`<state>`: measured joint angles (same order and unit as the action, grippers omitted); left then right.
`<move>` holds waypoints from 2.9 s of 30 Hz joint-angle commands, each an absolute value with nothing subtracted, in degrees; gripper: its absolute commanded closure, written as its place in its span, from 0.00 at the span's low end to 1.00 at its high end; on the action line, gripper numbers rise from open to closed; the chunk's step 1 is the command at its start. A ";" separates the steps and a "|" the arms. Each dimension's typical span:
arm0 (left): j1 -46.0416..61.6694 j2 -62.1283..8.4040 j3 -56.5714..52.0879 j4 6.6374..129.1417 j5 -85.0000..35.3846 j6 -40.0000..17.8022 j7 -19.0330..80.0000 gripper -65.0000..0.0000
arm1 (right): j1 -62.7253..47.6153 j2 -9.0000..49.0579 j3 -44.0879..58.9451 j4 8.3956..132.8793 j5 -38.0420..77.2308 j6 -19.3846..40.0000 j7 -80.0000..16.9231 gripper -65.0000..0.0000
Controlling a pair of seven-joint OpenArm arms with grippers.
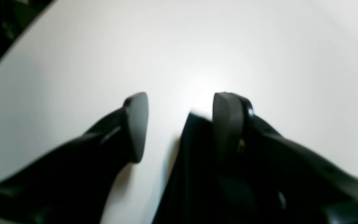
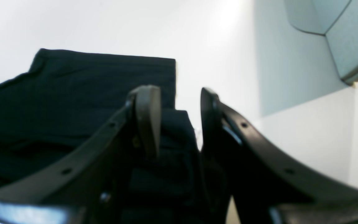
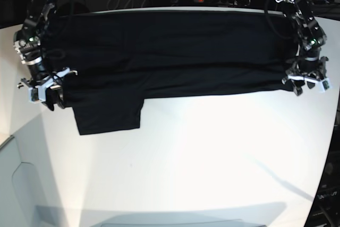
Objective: Fold the T-shirt properly
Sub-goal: 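Carry the held hem with both grippers toward the shirt's collar, then open the right gripper and regrip the shirt edge further along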
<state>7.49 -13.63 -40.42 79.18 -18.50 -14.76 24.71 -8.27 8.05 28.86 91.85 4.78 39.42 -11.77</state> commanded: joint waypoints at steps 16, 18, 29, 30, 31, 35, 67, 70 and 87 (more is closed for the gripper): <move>4.44 -14.81 -40.57 76.00 -18.95 -14.73 23.16 0.69 | -7.69 8.92 29.05 92.53 5.67 40.00 -10.07 0.65; 3.82 -14.81 -40.57 75.91 -18.95 -14.73 23.16 0.74 | -7.60 8.92 29.05 92.53 5.67 40.00 -10.07 0.65; 3.74 -14.81 -39.25 76.35 -18.95 -14.73 23.16 1.00 | -7.34 8.92 29.05 92.53 5.58 40.00 -10.07 0.65; 3.82 -14.81 -39.25 76.35 -18.95 -14.73 23.25 1.00 | -7.25 8.92 29.05 92.53 5.58 40.00 -10.07 0.65; 3.91 -14.81 -39.16 76.44 -18.95 -14.73 23.52 0.99 | -7.25 8.92 29.05 92.53 5.58 40.00 -10.07 0.65; 3.74 -14.81 -39.25 76.88 -18.95 -14.73 27.12 1.00 | -7.08 8.92 29.32 92.62 5.58 40.00 -10.07 0.65; 5.85 -14.37 -39.87 87.52 -18.95 -14.73 28.18 1.00 | 21.32 12.53 19.30 62.55 5.58 40.00 -29.23 0.40; 5.85 -14.37 -39.87 87.52 -18.95 -14.73 28.18 1.00 | 23.69 12.53 19.21 57.89 5.58 37.32 -29.05 0.40; 5.49 -14.46 -39.87 87.43 -18.95 -14.73 28.18 1.00 | 23.96 9.27 19.47 51.65 -8.75 36.00 -14.46 0.40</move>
